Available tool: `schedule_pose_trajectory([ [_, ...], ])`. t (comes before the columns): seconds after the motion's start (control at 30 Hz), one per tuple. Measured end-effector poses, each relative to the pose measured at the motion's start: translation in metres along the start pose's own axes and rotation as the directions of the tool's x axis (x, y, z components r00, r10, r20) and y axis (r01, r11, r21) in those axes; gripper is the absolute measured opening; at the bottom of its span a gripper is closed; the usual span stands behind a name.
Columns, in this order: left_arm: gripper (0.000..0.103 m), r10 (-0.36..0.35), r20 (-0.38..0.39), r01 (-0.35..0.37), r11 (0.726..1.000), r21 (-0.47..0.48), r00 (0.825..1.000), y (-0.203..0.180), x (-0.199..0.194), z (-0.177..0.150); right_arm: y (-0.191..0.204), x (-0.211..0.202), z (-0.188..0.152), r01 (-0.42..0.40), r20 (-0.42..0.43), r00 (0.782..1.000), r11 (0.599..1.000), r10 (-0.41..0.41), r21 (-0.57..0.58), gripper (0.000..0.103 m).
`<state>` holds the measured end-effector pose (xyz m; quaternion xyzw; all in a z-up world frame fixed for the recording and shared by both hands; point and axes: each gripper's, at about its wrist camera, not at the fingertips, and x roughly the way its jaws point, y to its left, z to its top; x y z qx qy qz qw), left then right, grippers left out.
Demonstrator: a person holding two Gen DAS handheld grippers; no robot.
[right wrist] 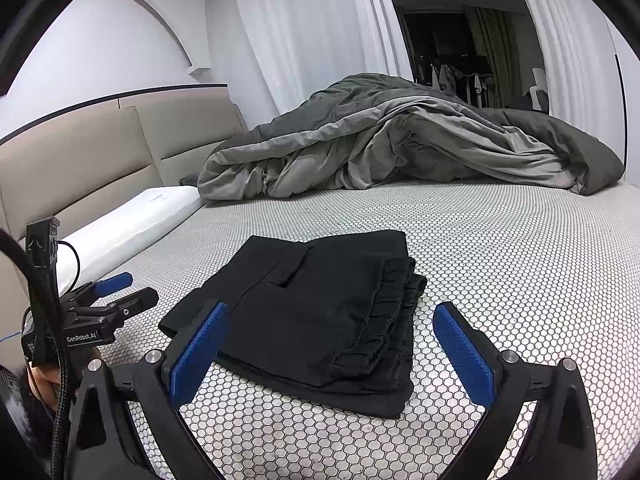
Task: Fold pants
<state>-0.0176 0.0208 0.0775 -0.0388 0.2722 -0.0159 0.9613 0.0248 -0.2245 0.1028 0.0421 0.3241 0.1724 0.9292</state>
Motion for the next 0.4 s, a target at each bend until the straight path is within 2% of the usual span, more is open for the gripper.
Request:
schedule_pose_trajectory([
  [0.4,0.102,-0.003,0.005,0.003,1.000,-0.005,1.000,0.0048,-0.0002,0.0022,-0.0002,-0.0001,0.0003,0.001,-0.001,1.000,1.000,-0.001,-0.004,0.103],
])
